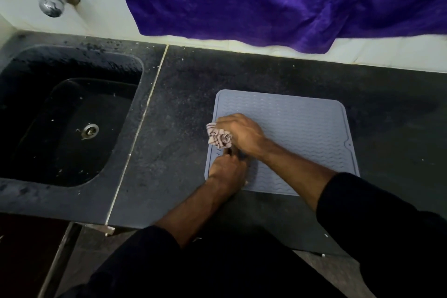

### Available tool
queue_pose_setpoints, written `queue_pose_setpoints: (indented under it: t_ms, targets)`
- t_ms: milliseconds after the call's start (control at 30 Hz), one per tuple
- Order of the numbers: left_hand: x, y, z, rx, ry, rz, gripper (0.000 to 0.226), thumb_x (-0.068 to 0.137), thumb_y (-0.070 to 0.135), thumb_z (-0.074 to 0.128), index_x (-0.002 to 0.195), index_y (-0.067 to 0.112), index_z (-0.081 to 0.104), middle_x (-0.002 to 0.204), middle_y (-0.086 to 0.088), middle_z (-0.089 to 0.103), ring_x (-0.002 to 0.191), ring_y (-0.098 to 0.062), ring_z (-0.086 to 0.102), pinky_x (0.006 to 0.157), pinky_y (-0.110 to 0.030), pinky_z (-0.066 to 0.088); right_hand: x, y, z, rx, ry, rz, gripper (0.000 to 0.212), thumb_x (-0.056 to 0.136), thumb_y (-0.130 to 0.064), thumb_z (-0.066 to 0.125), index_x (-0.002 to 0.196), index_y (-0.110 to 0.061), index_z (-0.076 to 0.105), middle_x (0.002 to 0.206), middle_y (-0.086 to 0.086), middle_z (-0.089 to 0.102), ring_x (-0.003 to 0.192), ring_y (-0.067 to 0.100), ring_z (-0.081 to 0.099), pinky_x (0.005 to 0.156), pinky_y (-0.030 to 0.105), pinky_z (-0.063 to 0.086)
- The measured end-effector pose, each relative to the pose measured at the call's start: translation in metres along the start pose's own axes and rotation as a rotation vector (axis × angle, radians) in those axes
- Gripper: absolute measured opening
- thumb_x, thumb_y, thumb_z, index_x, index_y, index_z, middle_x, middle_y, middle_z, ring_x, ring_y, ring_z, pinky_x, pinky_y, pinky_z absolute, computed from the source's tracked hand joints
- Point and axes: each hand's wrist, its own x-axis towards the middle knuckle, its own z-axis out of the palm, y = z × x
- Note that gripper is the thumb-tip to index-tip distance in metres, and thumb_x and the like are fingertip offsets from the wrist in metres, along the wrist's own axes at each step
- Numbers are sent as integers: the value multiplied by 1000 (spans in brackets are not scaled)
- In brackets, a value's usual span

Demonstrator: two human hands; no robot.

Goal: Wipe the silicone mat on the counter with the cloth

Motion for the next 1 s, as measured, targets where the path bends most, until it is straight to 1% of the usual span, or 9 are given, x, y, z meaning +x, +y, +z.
queue_pose_setpoints:
  t_ms: [67,167,333,400,500,667,833,900,1000]
  targets:
    - [0,0,0,22,31,7,48,92,43,59,128,11,56,134,-12,55,116,-28,57,88,-40,49,3,-7,4,-7,-96,-75,34,94,-26,52,127,-20,59,136,0,56,128,19,46,108,28,30]
    - [1,-2,3,-27,-6,-15,58,91,46,58,138,13,48,143,-12,44,127,-29,49,90,-41,48,-3,8,-1,-144,-134,-38,40,93,-31,54,131,-22,55,139,-1,53,131,20,44,111,34,33]
    - [2,-4,8,-76,-62,4,82,93,47,56,155,27,6,159,-19,11,146,-38,14,106,-50,37,-15,26,-24,-312,-128,78,29,87,-32,60,114,-21,65,117,3,65,108,24,59,90,36,50]
    - [2,-3,9,-89,-61,-2,80,93,46,56,155,28,8,159,-18,10,146,-37,15,105,-51,38,-13,15,-24,-301,-105,86,29,84,-31,63,112,-20,65,114,5,66,103,26,60,85,35,49]
    - [5,-2,11,-75,-33,-20,70,91,46,58,151,25,28,155,-14,24,140,-33,30,100,-47,44,-17,10,-15,-272,-85,3,39,82,-26,68,120,-22,62,127,2,57,115,25,51,96,35,43]
    - [2,-6,14,-195,-37,21,78,92,35,60,154,29,12,160,-15,8,146,-37,14,111,-52,34,-36,34,-25,-349,-93,53,31,85,-26,63,116,-23,64,123,2,55,111,26,48,90,36,44]
    - [-6,-50,8,-666,158,-64,53,95,14,48,145,29,38,142,-10,50,123,-30,53,103,-35,42,-39,36,-31,-263,-56,103,39,78,-24,72,116,-18,63,120,6,59,108,27,50,88,38,46]
    - [-6,-68,6,-659,235,-177,49,94,15,52,139,29,44,133,-11,57,117,-32,58,97,-42,47,-37,25,-25,-239,-26,71,48,75,-22,75,120,-16,61,122,6,60,109,26,49,89,38,45]
    - [-5,-79,7,-559,197,-248,65,91,25,57,148,31,28,131,-19,54,115,-39,56,94,-45,45,-32,-4,-8,-210,-8,-39,42,77,-22,71,117,-18,63,120,3,61,105,24,49,87,36,44]
